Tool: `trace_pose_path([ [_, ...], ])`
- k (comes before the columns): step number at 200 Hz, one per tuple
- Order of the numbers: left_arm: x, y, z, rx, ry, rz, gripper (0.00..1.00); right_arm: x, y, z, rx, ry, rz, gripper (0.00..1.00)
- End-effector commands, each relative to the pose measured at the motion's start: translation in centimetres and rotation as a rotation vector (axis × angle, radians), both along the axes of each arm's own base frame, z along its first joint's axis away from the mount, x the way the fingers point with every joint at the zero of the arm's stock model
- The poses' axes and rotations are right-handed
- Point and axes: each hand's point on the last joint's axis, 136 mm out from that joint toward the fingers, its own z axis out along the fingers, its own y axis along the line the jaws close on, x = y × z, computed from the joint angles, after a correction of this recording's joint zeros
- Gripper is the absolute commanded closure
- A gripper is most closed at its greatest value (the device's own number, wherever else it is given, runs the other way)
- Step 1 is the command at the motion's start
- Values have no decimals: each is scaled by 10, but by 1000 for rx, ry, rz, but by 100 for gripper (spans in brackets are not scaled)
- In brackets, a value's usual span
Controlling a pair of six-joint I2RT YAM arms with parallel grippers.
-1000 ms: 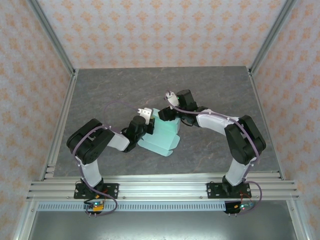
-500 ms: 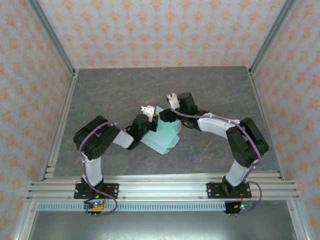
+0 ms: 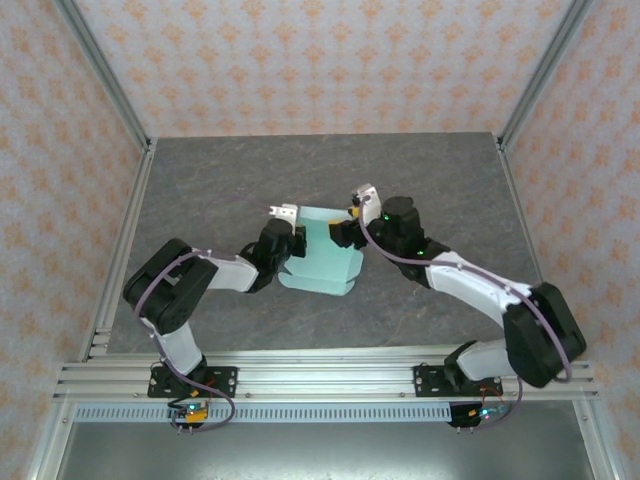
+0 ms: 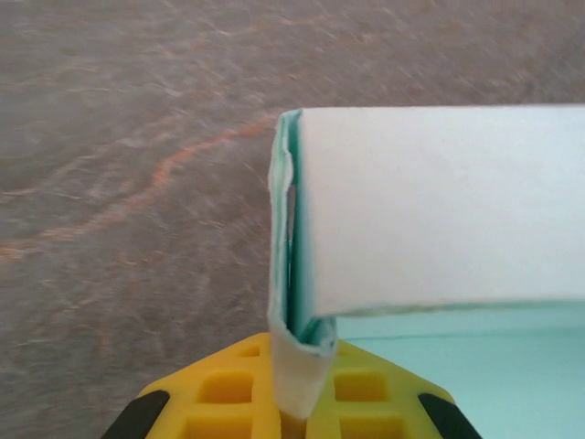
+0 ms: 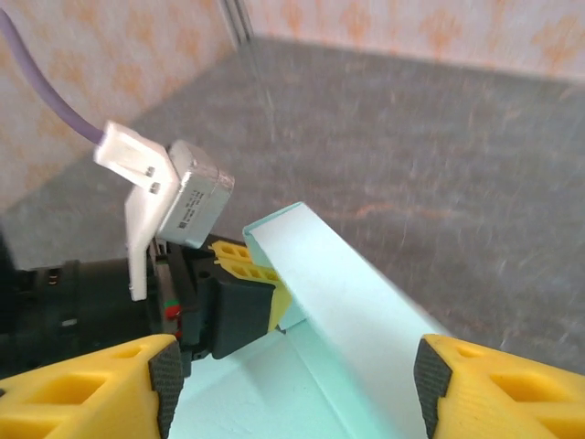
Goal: Fold the paper box
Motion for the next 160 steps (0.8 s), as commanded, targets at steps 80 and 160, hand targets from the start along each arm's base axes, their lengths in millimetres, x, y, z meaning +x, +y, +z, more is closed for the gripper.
trace_pose_path([
  [80, 8, 67, 31, -499, 207, 478, 100, -8, -75, 22, 617, 453, -526, 16],
  [160, 26, 50, 38, -842, 252, 574, 100, -38, 33, 28, 593, 563, -288, 19],
])
